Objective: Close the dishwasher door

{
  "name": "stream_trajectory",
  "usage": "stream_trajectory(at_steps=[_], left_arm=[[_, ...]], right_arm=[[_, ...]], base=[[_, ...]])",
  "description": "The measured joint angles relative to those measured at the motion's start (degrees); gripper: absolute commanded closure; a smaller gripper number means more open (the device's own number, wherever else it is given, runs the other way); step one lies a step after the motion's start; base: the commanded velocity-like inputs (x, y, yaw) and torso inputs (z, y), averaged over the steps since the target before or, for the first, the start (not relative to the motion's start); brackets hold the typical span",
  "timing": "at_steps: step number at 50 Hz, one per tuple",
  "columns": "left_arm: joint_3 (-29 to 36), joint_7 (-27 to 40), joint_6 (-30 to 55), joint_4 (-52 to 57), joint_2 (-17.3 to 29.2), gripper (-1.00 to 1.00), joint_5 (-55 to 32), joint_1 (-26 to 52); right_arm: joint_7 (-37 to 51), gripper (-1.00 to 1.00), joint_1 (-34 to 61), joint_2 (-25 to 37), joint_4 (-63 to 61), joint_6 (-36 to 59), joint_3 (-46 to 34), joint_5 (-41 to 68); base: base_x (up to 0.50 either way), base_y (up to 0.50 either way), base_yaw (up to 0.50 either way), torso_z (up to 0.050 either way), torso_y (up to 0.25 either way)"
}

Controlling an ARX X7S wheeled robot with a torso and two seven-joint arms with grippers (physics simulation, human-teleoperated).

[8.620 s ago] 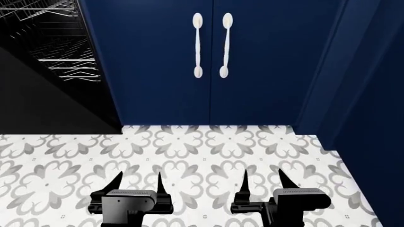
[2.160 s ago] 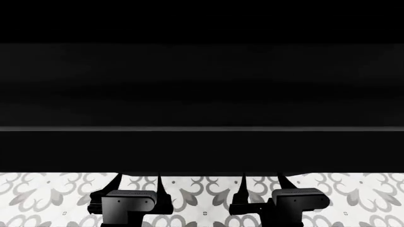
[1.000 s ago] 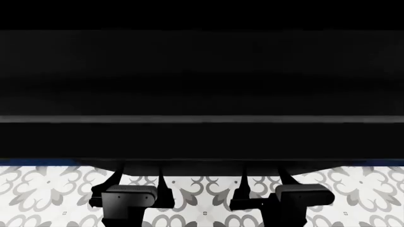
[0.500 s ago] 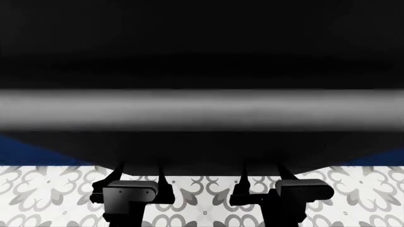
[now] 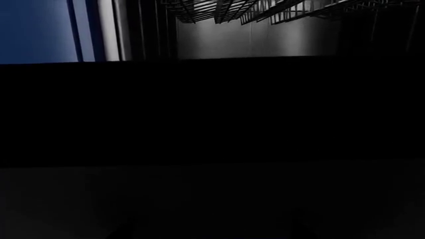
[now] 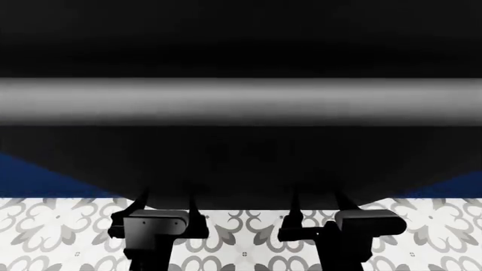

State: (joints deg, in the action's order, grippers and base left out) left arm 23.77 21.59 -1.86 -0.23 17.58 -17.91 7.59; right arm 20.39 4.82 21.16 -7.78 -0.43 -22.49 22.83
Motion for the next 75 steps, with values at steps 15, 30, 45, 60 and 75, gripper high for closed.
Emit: stream_trajectory(at_steps=[15,30,45,60,75], left_arm=[[0.1,0.2,1.2,-0.1,0.2,-1.0,-1.0,2.0],[0.1,0.3,2.5,-0.2,0.3,-1.0,-1.7,3.7],[0.0,0.0,3.3,-1.7,0.0,-1.0,-1.9,6.2],[0.1,-0.2,4.0,-3.5,-0.5,-1.0,-2.1,8.5],[0.2,-0.6,3.6,-6.7,-1.4,-1.0,-1.5,11.3]], right_arm=[[1.2,-1.0,2.7,-1.0,0.7,2.4,-0.2,-0.3],[1.8,-1.0,5.0,-1.5,1.3,4.3,-0.4,0.2],[2.3,-1.0,7.8,-2.3,2.7,5.6,-0.8,0.3],[1.9,-1.0,10.1,-2.4,3.5,6.2,-1.1,0.7],[1.3,-1.0,12.4,-2.6,4.0,6.4,-1.3,0.6]], base=[[0.0,0.0,0.0,0.0,0.001],[0.0,0.0,0.0,0.0,0.001],[0.0,0.0,0.0,0.0,0.002],[0.0,0.0,0.0,0.0,0.003],[0.0,0.0,0.0,0.0,0.001]])
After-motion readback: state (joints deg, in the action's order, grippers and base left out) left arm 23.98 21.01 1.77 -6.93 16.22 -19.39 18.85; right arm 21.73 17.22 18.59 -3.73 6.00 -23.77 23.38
